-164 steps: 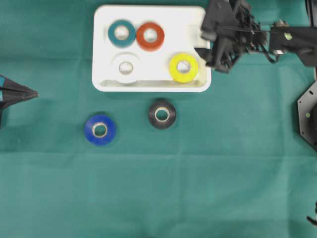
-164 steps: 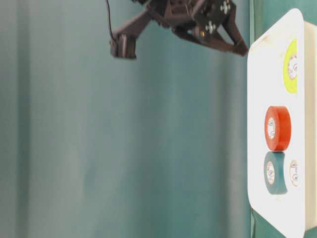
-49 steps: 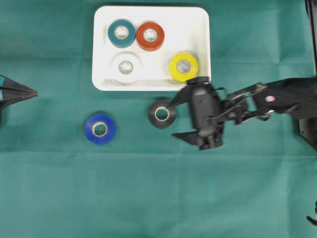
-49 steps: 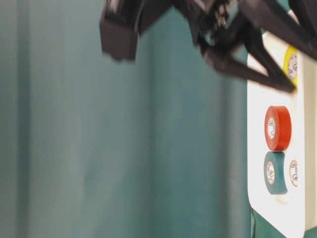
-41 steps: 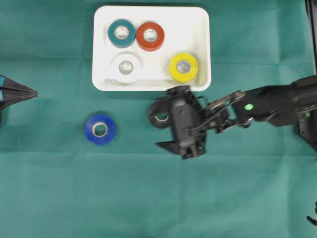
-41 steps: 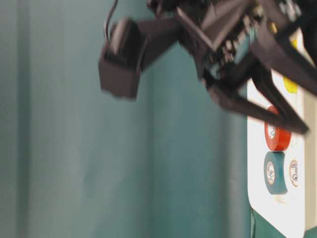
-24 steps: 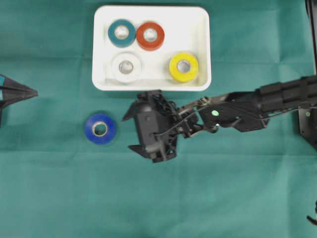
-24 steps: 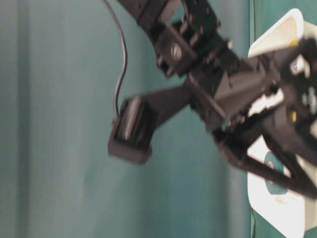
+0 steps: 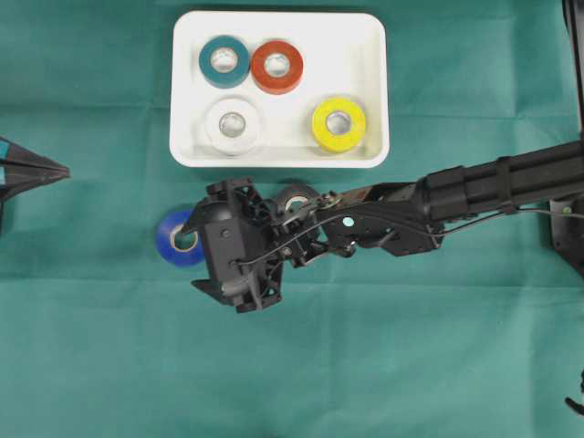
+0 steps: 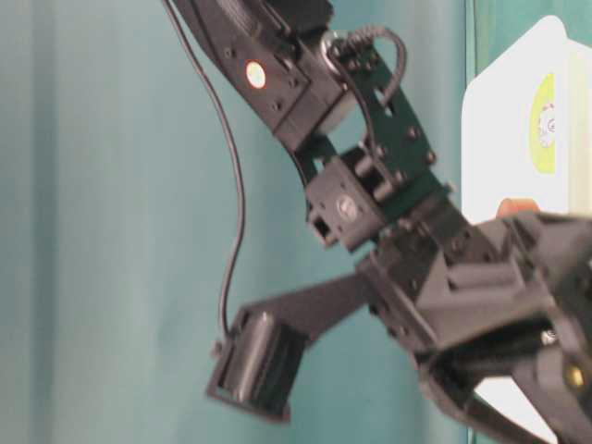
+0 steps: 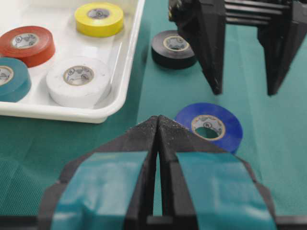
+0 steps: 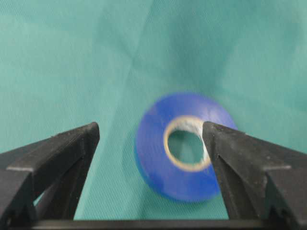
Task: Put the tape into the white case with the right arm.
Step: 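Move the right gripper left over the blue roll and lower it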
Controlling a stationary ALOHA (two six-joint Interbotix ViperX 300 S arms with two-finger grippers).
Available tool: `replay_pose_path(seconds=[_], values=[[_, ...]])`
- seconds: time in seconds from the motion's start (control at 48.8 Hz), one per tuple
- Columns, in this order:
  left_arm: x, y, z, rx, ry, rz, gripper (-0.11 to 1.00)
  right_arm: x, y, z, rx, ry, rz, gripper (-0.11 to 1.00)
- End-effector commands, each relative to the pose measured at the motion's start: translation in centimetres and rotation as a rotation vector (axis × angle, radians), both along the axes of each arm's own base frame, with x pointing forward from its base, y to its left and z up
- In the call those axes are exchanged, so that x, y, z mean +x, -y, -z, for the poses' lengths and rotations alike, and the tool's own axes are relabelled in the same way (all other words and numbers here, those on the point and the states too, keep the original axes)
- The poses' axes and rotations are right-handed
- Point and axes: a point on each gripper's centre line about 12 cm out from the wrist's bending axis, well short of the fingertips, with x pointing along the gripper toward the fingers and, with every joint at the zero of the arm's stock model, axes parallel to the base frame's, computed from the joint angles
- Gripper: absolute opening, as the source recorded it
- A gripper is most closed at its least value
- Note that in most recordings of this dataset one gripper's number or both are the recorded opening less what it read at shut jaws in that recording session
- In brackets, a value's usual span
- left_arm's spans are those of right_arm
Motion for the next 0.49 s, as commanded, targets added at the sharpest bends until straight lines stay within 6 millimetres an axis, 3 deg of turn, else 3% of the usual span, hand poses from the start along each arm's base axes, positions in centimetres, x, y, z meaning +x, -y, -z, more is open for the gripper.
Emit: replay_pose_path(seconds=[0.0,0.472], values=[[0.1,-0.1,-0.5,-0.001,0.011,-0.003,0.0,1.0,-0.6,-1.7,0.002,0.046,-0.01,0.61],[0.1,-0.1,-0.5,-0.001,0.011,-0.003,0.0,1.5,-0.6,-0.3,-0.017,-0.002,0.011,0.61]])
